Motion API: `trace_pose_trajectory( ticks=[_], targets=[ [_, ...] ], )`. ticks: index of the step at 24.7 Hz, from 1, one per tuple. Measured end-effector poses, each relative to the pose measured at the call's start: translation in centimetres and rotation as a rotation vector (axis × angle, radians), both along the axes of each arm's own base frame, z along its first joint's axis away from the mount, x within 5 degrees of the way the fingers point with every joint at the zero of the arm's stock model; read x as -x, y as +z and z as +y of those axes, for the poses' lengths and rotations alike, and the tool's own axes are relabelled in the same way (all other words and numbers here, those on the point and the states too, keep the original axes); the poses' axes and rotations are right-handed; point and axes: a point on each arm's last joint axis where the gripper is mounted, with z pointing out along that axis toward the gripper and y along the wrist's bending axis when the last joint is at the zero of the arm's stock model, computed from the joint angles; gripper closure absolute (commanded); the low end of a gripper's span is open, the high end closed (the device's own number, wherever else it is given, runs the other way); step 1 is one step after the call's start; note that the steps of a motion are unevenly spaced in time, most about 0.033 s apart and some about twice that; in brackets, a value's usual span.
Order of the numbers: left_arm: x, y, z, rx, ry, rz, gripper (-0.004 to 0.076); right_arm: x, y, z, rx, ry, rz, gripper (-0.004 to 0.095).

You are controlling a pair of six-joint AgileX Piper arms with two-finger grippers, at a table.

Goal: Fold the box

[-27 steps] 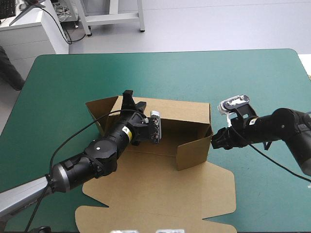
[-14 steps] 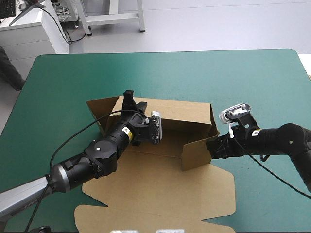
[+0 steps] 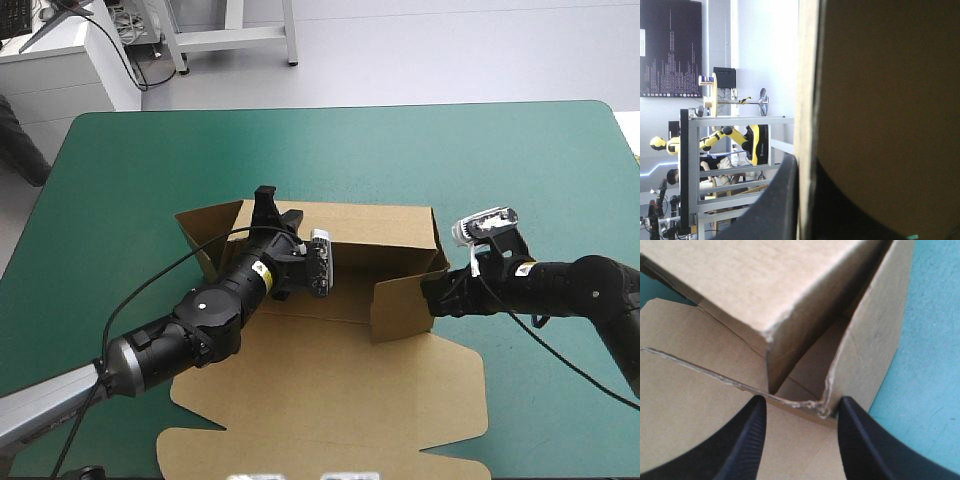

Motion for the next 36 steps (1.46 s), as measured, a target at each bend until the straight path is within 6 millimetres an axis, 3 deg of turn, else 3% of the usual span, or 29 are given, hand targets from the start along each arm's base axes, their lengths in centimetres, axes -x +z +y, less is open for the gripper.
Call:
trace_pose_trajectory(
  ticks=[4,9,18,23,29,36],
  targets=[
    [-0.1,0.1,0.0,-0.009,-0.002,-0.019,0.0732,0.2,0.0,1.8,0.068,0.030,-0.074,0.0495],
    [-0.1,0.1,0.2,-0.013,0.013,-0.022,0.0732,0.5,-0.2,2.9,0.119,-0.058,-0.073,0.0495],
    [-0.2,0.0,0.4,0.003,0.042,-0.013,0.0732,-1.3,-2.2,5.8,0.119,-0.069,-0.062,0.0520],
    [-0.2,0.0,0.5,0.000,0.057,-0.013,0.0732,-1.4,-2.2,6.1,0.112,-0.071,-0.088,0.0512],
    [-0.3,0.0,0.6,0.001,0.068,-0.013,0.0732,-1.9,-2.3,6.2,0.104,-0.075,-0.132,0.0391],
    [-0.2,0.0,0.5,0.007,0.056,-0.010,0.0732,-2.9,-2.5,6.9,0.082,-0.081,-0.189,0.0399]
  ],
)
